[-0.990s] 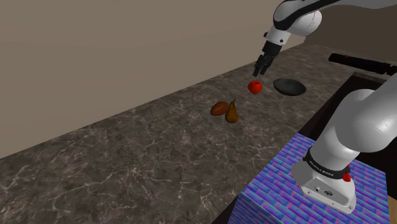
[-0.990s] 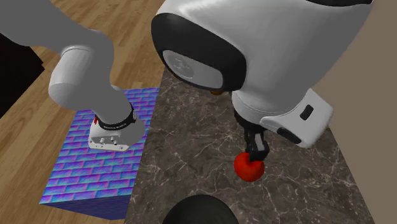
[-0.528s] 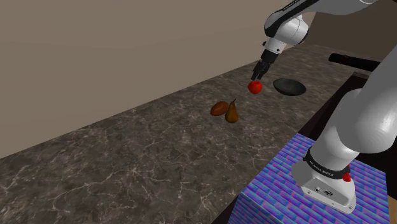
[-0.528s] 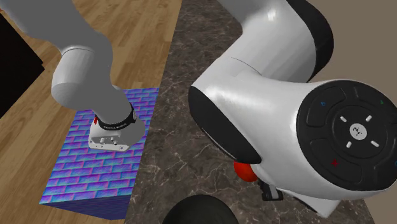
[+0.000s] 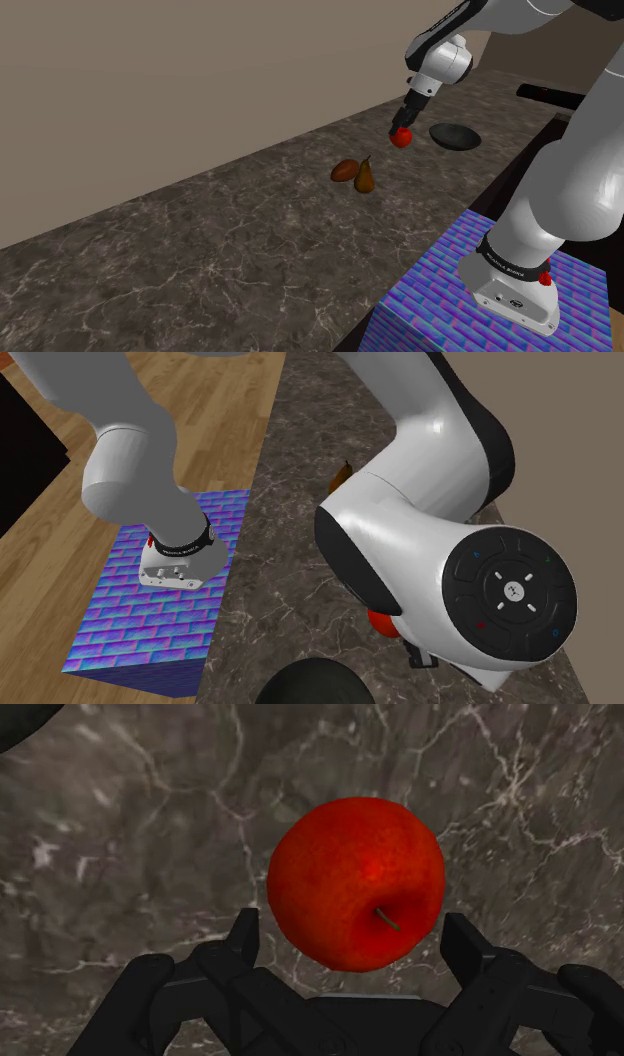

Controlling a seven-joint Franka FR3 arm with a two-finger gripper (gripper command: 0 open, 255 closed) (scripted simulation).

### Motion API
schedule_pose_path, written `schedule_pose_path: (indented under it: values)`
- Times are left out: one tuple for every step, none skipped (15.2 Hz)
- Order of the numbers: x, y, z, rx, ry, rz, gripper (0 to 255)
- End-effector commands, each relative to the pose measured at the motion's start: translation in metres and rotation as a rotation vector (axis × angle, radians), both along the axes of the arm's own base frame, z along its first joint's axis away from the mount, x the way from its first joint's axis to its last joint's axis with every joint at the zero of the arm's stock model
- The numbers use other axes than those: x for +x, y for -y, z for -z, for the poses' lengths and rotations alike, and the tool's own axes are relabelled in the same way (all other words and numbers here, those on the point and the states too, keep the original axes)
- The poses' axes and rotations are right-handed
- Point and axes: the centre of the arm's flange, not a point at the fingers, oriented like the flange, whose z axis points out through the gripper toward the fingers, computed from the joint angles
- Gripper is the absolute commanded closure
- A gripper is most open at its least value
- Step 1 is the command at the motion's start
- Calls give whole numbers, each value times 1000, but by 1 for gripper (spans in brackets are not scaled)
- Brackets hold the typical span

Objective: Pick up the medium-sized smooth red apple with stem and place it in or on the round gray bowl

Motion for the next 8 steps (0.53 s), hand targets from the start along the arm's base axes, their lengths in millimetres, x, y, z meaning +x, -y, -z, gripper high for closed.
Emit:
schedule_pose_path:
  values:
    - [0,-1,3,0,0,0,0]
    - [0,-1,3,0,0,0,0]
    - [0,-1,3,0,1,0,0]
    - [0,-1,3,0,1,0,0]
    - [0,-1,3,0,1,0,0]
    - [0,-1,3,0,1,0,0]
    - [0,-1,3,0,0,0,0]
    - [0,-1,3,0,0,0,255]
